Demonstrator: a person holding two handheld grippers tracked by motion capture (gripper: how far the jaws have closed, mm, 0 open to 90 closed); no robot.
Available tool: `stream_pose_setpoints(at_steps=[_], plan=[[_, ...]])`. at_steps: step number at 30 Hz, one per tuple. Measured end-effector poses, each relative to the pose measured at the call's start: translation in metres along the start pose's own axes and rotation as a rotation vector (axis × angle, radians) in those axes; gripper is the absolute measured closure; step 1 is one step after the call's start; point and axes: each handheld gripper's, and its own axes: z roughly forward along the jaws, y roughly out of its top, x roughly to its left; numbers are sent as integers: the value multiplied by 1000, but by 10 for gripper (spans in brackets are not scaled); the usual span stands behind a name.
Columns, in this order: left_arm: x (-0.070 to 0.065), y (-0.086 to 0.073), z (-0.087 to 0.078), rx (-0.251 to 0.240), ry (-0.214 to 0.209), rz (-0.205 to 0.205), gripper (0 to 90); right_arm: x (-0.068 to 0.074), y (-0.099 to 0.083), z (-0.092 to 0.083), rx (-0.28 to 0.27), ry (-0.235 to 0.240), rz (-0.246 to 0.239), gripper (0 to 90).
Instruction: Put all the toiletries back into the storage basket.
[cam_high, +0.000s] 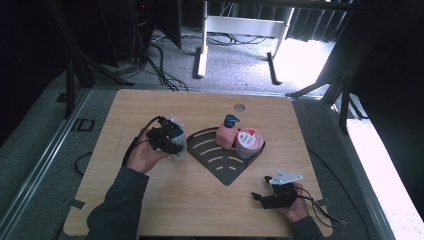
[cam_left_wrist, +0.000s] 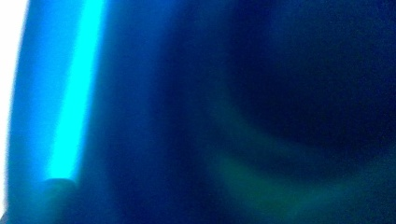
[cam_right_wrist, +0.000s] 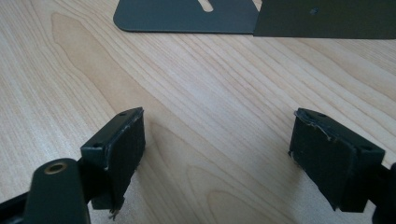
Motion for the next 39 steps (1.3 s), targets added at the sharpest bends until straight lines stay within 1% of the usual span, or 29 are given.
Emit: stream_pose_setpoints(at_steps=[6, 12, 13, 15, 19, 26, 35, 39], plan=[[-2, 6, -5, -15, -4, 5, 552, 0, 0, 0, 0, 0, 0, 179], [-3, 12, -5, -31, -13, -3, 551, 0, 0, 0, 0, 0, 0, 179], [-3, 13, -5, -33, -10, 1, 552, 0, 0, 0, 0, 0, 0, 179], [-4, 15, -6, -37, -6, -6, 552, 0, 0, 0, 0, 0, -1, 179], [-4, 18, -7, -45, -10, -7, 552, 0, 0, 0, 0, 0, 0, 179], [-7, 25, -5, -51, -10, 1, 552, 0, 0, 0, 0, 0, 0, 179], [-9, 32, -1, -53, -21, 2, 552, 0, 0, 0, 0, 0, 1, 179], [-10, 34, 2, -58, -26, -4, 552, 0, 0, 0, 0, 1, 0, 179]])
